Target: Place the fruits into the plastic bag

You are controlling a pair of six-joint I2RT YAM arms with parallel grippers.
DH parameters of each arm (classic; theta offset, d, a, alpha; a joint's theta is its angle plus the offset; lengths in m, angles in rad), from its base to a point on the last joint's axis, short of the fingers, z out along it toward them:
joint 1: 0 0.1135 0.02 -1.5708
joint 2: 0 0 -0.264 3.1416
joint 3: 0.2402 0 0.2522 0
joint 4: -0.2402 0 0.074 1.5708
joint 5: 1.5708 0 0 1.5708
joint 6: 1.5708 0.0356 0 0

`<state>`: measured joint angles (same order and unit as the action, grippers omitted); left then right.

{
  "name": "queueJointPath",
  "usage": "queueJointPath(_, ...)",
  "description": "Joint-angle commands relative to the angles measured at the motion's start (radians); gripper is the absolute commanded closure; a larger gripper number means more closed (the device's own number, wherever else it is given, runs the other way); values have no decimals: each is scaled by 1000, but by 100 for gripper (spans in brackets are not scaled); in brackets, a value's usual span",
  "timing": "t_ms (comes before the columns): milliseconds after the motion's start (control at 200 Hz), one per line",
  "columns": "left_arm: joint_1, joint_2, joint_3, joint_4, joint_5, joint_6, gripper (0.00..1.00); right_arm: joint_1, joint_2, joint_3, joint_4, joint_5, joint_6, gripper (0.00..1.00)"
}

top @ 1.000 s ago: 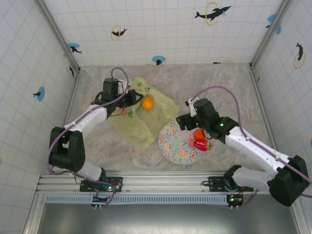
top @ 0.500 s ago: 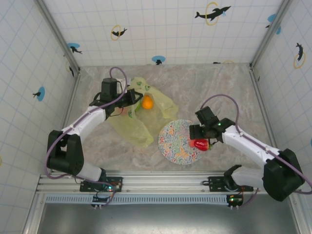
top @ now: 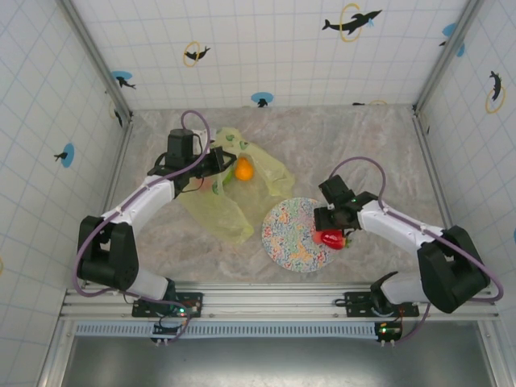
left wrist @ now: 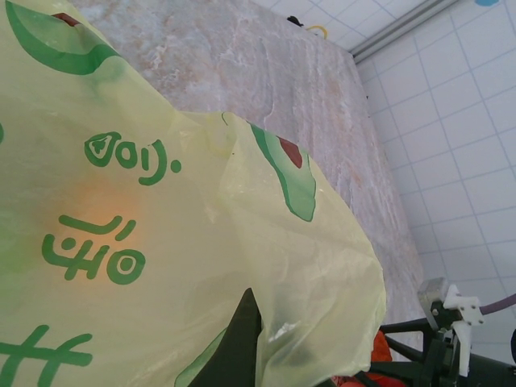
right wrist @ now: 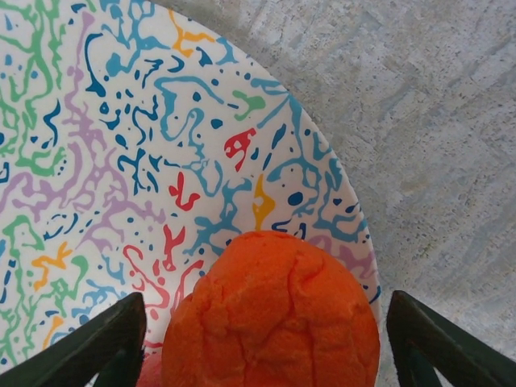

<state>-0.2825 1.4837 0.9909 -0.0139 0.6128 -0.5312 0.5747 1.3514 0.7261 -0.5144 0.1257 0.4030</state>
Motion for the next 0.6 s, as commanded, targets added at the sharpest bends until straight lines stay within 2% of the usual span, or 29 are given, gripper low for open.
queueJointPath(0,0,-3,-6,19,18,8,100,-2,24,-5,35,-7,-15,26)
queueJointPath(360,1,4,-6,19,24,9,100,40,88,61,113,-43,-19,41)
queueJointPath(591,0,4,-6,18,25,11,100,88,139,124,167,-55,-19,45)
